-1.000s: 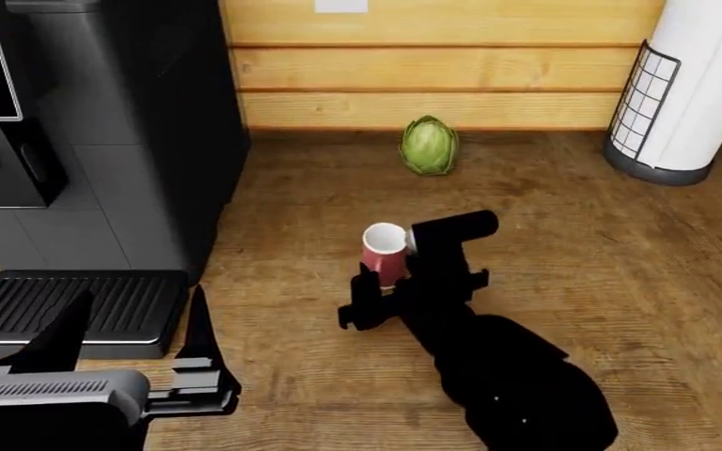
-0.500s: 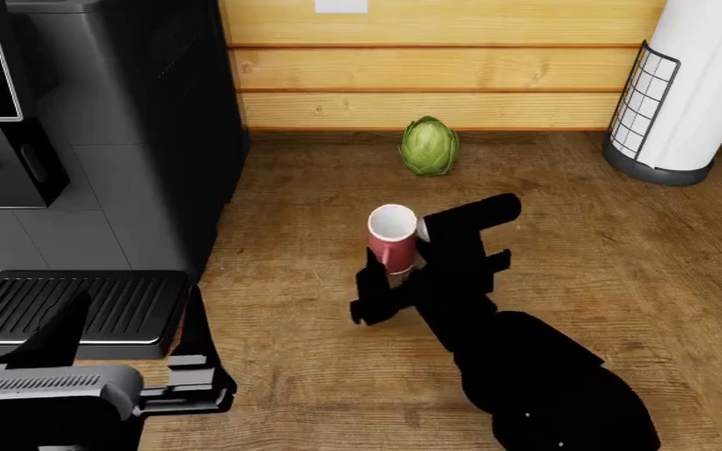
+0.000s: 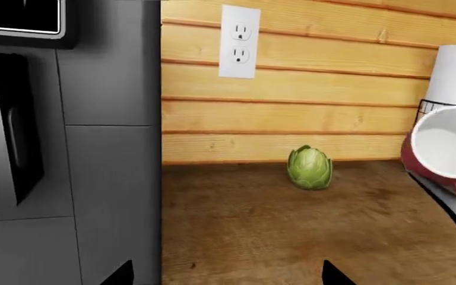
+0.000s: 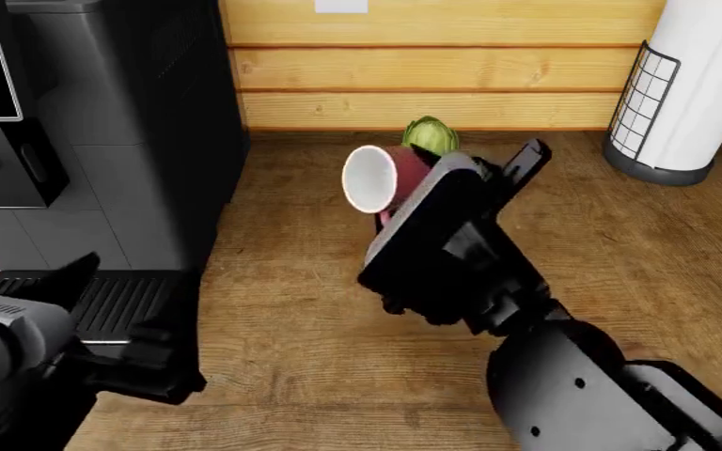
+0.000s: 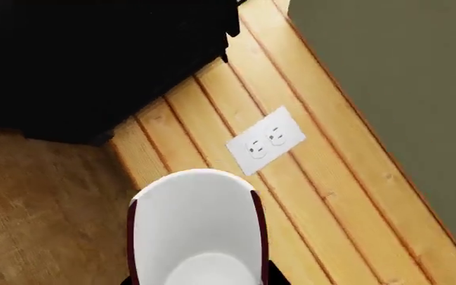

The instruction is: A wet mug is on the counter and needs to be dried. Pick it up and place it upside down in the open cabinet.

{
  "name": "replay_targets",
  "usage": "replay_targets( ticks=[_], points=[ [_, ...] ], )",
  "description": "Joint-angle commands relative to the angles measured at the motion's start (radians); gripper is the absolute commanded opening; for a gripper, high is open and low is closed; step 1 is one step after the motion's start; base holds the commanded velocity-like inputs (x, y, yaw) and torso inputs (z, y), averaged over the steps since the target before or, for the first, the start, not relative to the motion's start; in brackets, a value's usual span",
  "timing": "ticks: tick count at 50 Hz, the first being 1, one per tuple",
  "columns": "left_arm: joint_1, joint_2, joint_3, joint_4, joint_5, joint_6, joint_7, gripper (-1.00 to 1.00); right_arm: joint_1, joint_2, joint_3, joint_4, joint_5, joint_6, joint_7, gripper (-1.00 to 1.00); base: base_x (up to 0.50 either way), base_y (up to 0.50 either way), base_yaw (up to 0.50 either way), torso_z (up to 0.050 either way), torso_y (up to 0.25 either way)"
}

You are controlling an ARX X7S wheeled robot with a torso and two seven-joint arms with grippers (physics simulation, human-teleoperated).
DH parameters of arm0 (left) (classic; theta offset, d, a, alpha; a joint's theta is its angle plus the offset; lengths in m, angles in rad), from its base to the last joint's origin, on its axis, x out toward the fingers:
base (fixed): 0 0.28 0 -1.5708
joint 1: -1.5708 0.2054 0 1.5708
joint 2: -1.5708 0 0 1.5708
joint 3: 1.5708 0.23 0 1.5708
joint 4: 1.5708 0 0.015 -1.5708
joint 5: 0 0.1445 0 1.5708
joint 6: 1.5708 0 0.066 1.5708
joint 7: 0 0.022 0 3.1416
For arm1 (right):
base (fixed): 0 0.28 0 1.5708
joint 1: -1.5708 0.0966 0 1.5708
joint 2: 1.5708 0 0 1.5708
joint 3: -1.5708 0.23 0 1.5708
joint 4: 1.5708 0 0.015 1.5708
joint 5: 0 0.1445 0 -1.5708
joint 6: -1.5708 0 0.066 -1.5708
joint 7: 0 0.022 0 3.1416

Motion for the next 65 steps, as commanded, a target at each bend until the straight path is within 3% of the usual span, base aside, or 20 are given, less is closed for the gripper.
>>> replay_targets(
  ticks=[1, 9, 17, 24, 31, 34, 50, 65],
  points=[
    [-0.039, -0.166, -0.099, -0.019, -0.318, -0.012, -0.019, 1.0, 0.308, 0.168, -0.541, -0.126, -0.478, -0.069, 0.039, -1.0, 0.0, 0.0, 0.0, 0.0, 0.0],
    [-0.013, -0.191, -0.144, -0.012, -0.358, -0.01, 0.002, 1.0, 0.485, 0.233, -0.831, -0.02, -0.919, -0.265, 0.082, -1.0, 0.0, 0.0, 0.0, 0.0, 0.0],
    [0.025, -0.228, -0.215, -0.008, -0.438, -0.003, 0.021, 1.0, 0.595, 0.263, -0.946, 0.136, -1.169, -0.423, 0.114, -1.0, 0.0, 0.0, 0.0, 0.0, 0.0],
    [0.06, -0.256, -0.27, -0.02, -0.505, -0.013, 0.06, 1.0, 0.638, 0.272, -0.988, 0.222, -1.259, -0.499, 0.146, -1.0, 0.0, 0.0, 0.0, 0.0, 0.0],
    [0.141, -0.309, -0.456, -0.028, -0.652, -0.082, 0.154, 1.0, 0.636, 0.277, -1.0, 0.215, -1.282, -0.514, 0.144, -1.0, 0.0, 0.0, 0.0, 0.0, 0.0],
    [0.159, -0.332, -0.486, -0.043, -0.703, -0.125, 0.22, 1.0, 0.635, 0.278, -1.009, 0.218, -1.311, -0.522, 0.152, -1.0, 0.0, 0.0, 0.0, 0.0, 0.0],
    [0.116, -0.441, -0.404, -0.107, -0.789, -0.165, 0.443, 1.0, 0.636, 0.275, -1.023, 0.202, -1.36, -0.546, 0.137, -1.0, 0.0, 0.0, 0.0, 0.0, 0.0],
    [0.042, -0.565, -0.207, -0.125, -0.802, 0.007, 0.499, 1.0, 0.607, 0.263, -1.034, 0.19, -1.391, -0.549, 0.138, -1.0, 0.0, 0.0, 0.0, 0.0, 0.0]
  ],
)
